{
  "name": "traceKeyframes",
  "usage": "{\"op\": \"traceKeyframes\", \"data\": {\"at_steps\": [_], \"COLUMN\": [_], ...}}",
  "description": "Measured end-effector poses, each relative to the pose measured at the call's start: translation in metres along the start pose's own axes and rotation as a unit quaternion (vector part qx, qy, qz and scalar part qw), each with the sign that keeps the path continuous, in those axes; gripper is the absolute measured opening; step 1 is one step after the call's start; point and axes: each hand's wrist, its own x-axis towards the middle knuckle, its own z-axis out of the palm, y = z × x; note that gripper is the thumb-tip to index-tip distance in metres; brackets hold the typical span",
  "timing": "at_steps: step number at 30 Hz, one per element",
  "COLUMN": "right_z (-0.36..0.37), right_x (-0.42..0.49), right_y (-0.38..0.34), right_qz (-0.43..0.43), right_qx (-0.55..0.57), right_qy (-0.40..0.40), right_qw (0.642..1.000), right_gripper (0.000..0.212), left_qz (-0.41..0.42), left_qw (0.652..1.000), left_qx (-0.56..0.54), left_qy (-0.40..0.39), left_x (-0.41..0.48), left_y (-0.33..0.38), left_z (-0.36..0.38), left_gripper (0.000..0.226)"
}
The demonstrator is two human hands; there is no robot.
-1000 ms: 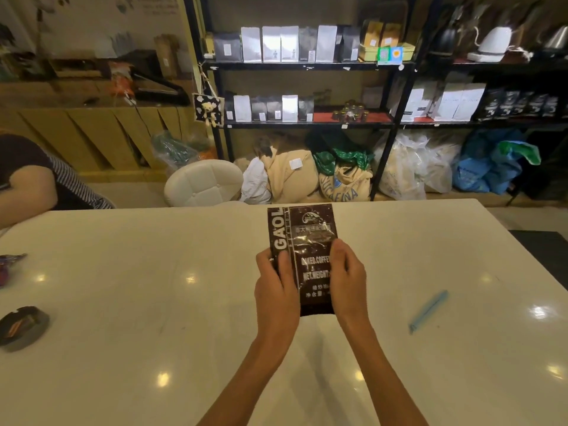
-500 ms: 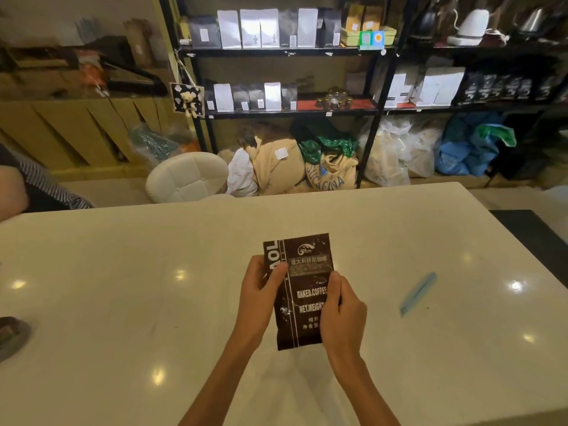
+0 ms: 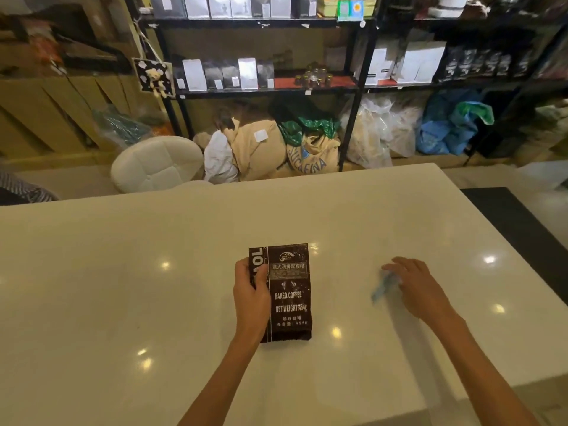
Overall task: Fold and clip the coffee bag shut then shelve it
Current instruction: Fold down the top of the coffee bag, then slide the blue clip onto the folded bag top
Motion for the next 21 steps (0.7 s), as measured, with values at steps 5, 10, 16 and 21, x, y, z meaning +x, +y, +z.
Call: {"op": "traceKeyframes", "data": {"at_steps": [5,10,16,21], "right_z": [0.009,-0.015,-0.053,-0.028], "right_x": [0.020,0.021,0.010,-0.004], "right_y": [0.025,-0.016,-0.107,-0.163], "right_qz": [-0.115,-0.105,-0.109,-0.179], "right_qx": [0.017,0.240,0.294,0.260], "right_qy": [0.064,0.060,0.230,0.196], "right_qw": [0.991,0.963,0.921,0.928], "right_gripper": [0.021,0.031,0.028,0.023], "left_qz": [0.047,0.058,0.072,0.024], "left_qw": [0.998,0.990,0.987,0.992], "left_qx": [0.039,0.130,0.128,0.033], "left_qy": [-0.013,-0.015,-0.066,-0.122], "left_x": [0.008,0.015,0.007,0.003], "left_y": [-0.008,-0.018,0.010,0.020], "left_z": [0.026,0.041,0.061,0.072], "left_gripper": [0.028,0.044,0.026,0.031]}}
